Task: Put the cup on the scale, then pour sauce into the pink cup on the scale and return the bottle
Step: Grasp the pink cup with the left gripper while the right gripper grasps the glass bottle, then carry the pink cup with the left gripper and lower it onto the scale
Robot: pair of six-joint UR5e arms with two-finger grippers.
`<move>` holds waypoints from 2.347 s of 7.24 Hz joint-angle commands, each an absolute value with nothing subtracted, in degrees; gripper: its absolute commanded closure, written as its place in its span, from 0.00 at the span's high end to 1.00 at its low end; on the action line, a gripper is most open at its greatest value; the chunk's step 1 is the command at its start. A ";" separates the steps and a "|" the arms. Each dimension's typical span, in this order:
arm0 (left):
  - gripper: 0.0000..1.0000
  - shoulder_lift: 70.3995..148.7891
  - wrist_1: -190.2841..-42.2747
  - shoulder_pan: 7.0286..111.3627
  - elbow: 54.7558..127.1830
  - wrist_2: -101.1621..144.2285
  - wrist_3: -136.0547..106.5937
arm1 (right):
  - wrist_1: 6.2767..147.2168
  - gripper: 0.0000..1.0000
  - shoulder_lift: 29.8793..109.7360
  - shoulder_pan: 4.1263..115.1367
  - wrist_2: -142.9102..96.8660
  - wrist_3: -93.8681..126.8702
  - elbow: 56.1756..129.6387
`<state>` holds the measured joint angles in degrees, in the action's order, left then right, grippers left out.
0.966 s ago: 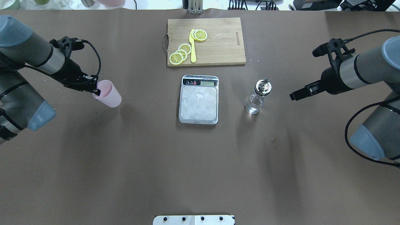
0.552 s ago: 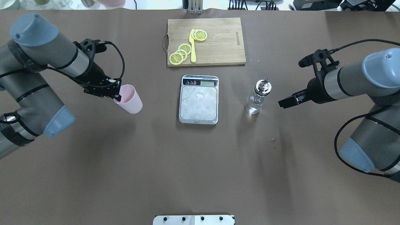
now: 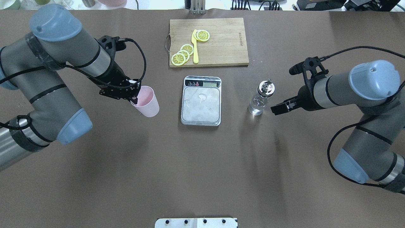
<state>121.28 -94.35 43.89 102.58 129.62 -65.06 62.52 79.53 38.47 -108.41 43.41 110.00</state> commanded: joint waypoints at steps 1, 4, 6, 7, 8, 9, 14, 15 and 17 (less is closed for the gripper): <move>0.00 123.13 -94.13 40.79 102.39 127.10 -67.67 | 62.49 1.00 79.19 37.00 -105.65 43.86 110.04; 0.00 124.54 -93.52 37.36 102.13 123.59 -69.52 | 62.49 1.00 77.26 37.09 -102.32 43.86 109.78; 0.00 125.42 -93.43 35.60 101.87 122.43 -70.40 | 62.40 1.00 77.17 37.09 -101.17 43.77 109.69; 0.00 126.29 -93.34 34.73 101.78 122.08 -71.01 | 62.40 1.00 77.17 37.09 -100.21 43.42 109.51; 0.00 129.52 -91.69 34.19 99.69 121.82 -71.02 | 61.88 1.00 77.17 37.09 -99.50 43.33 109.34; 0.00 132.68 -90.63 34.28 97.06 121.82 -70.67 | 61.70 1.00 77.17 37.09 -99.32 43.42 109.16; 0.00 138.07 -90.97 37.44 89.75 120.32 -66.64 | 61.26 1.00 74.45 36.91 -98.17 43.77 106.18; 0.00 138.16 -91.14 37.88 89.48 120.32 -66.45 | 61.26 1.00 74.18 36.91 -98.00 43.77 106.00; 0.00 139.91 -91.41 38.14 87.03 120.32 -66.01 | 61.26 1.00 73.57 36.74 -97.47 43.77 105.65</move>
